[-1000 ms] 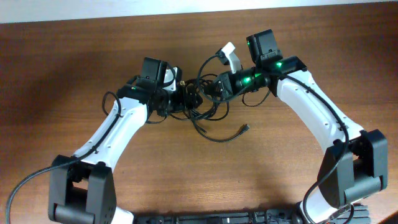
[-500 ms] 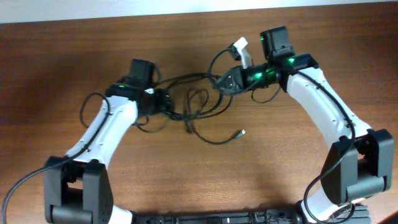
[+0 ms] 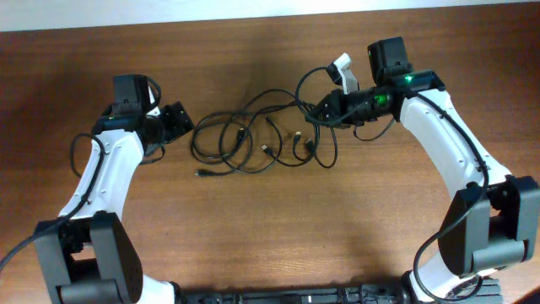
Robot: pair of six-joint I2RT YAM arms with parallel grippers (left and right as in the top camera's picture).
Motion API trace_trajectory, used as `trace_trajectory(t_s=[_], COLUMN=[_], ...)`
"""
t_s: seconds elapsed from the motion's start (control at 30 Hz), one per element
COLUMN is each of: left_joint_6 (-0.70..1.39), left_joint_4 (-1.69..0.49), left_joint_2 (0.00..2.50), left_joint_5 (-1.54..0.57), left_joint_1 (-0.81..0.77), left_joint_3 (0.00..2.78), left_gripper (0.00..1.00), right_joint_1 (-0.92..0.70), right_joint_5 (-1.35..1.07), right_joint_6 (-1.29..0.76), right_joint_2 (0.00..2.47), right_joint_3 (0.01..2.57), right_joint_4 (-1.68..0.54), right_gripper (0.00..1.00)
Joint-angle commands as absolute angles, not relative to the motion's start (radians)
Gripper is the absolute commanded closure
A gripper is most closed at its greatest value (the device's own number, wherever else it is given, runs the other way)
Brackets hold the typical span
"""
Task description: Untangle cables
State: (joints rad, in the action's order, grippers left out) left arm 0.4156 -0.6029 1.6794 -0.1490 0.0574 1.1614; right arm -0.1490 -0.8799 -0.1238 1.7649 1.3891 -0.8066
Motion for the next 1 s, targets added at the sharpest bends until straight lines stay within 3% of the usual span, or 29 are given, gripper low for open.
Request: trace_trajectory(t_s=[0.0,0.07,0.33,0.5,0.57,0.7,0.87,0.97], left_joint_6=[0.297,0.226,0.081,0.009,0.031,0.067,0.067,0.067], left_joint_4=[-0.598,-0.599,-0.524,-0.487,-0.489,-0.506,-0.521,-0.557], left_joint_2=[1.687,1.687,1.689,1.689,1.689,1.689,1.689,1.689], left_joint_5=[-0.496,-0.580,-0.545,-0.380,-0.381,-0.386,-0.385,-0.355], left_joint_1=[0.040,0.010,-0.131,-0.217,-0.228,-0.233,-0.233,-0.233], left_joint_3=[1.166,1.166,1.166,1.166,1.166,1.166,1.166,1.166], left_gripper=[0.11,0.09,0.09,0.09,0.08,0.07,0.07,0.11], right_joint_1=[-0.145,-0.145,-0.197,-0.263,-0.283,-0.318,-0.329,-0.329], right_joint_5=[-0.878,-0.878,-0.878,-0.860,-0.749,-0.400,-0.234,-0.227], right_joint_6=[-0.108,-0.108,-0.108,-0.108,-0.113,-0.162,-0.162,-0.162], right_joint_2=[1.762,1.762,1.762,1.762,1.762,1.762,1.762,1.762], right_joint_3=[1.391,1.391,1.391,1.391,1.391,1.391,1.391,1.391], right_joint_4=[-0.809,-0.809,-0.808,-0.808,-0.815,-0.910,-1.003,-0.977], right_gripper=[0.96,0.96,0.96,0.96,0.95,0.74,0.72,0.59])
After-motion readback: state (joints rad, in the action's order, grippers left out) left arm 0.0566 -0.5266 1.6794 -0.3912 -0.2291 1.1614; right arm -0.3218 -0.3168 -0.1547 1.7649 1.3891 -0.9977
